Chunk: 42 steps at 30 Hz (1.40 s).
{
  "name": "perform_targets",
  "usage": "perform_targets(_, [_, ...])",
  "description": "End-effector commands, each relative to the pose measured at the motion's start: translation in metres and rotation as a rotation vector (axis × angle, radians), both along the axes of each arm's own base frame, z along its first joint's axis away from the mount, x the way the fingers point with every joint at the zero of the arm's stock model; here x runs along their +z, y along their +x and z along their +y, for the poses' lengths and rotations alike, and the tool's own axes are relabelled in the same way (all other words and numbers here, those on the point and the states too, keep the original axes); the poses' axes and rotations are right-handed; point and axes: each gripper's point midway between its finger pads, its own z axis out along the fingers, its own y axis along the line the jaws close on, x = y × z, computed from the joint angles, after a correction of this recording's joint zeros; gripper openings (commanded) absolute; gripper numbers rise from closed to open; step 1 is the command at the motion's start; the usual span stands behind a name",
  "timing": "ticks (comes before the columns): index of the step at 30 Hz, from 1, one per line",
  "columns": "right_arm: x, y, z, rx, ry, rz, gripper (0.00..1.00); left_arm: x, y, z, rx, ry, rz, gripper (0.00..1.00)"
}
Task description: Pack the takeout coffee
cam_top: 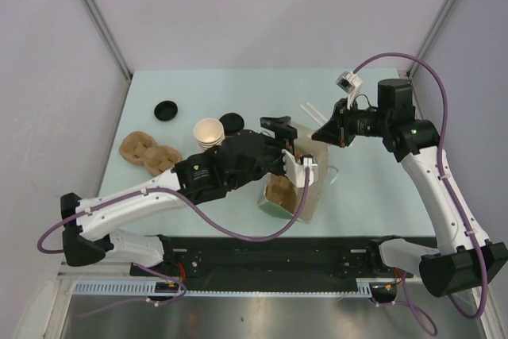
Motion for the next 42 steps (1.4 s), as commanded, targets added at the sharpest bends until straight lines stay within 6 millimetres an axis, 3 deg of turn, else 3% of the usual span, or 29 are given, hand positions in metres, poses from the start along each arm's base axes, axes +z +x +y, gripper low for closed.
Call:
perform_targets(1, [0.006, -0.006, -0.004, -0.022, -0.015, -0.028, 0.0, 0.021, -0.012, 0.018, 0.003, -0.057, 0.05, 0.8])
perform_targets(8, [-0.002, -0.01, -0.01, -0.039, -0.06, -0.034, 0.0, 0.048, -0.036, 0.033, -0.057, -0.195, 0.156, 0.85])
perform_targets(11, [-0.003, -0.01, -0.012, -0.059, -0.063, -0.036, 0.0, 0.069, -0.047, 0.04, -0.092, -0.291, 0.218, 0.92])
perform_targets(12, [-0.005, -0.009, -0.013, -0.074, -0.068, -0.032, 0.0, 0.085, -0.049, 0.044, -0.098, -0.334, 0.229, 0.93])
perform_targets(13, [-0.006, -0.008, -0.014, -0.096, -0.066, -0.015, 0.0, 0.084, -0.051, 0.046, -0.092, -0.352, 0.287, 0.93])
perform_targets(15, [-0.01, -0.006, -0.019, -0.141, -0.078, -0.012, 0.0, 0.1, -0.046, 0.056, -0.066, -0.42, 0.345, 0.95])
perform_targets(20, [-0.022, -0.002, -0.034, -0.295, -0.093, 0.066, 0.0, 0.11, -0.014, 0.09, 0.073, -0.509, 0.431, 0.96])
perform_targets(23, [-0.03, -0.008, -0.042, -0.345, -0.101, 0.107, 0.0, 0.085, 0.0, 0.111, 0.18, -0.528, 0.557, 0.96])
perform_targets(27, [-0.031, -0.013, -0.043, -0.34, -0.106, 0.107, 0.41, 0.049, 0.012, 0.135, 0.272, -0.519, 0.656, 0.99])
perform_targets(28, [-0.027, -0.011, -0.045, -0.349, -0.106, 0.092, 0.56, 0.044, 0.017, 0.143, 0.301, -0.527, 0.666, 0.99])
perform_targets(30, [-0.022, -0.006, -0.049, -0.364, -0.125, 0.046, 0.64, 0.028, 0.017, 0.149, 0.318, -0.526, 0.685, 0.99])
perform_targets(35, [-0.016, 0.004, -0.061, -0.368, -0.188, -0.012, 0.7, -0.013, 0.016, 0.151, 0.353, -0.537, 0.805, 1.0])
perform_targets(38, [-0.013, 0.01, -0.066, -0.355, -0.242, -0.059, 0.77, -0.026, 0.015, 0.153, 0.355, -0.547, 0.863, 1.0])
perform_targets(42, [-0.004, 0.019, -0.075, -0.361, -0.296, -0.084, 0.84, -0.027, 0.01, 0.152, 0.332, -0.545, 0.899, 1.0])
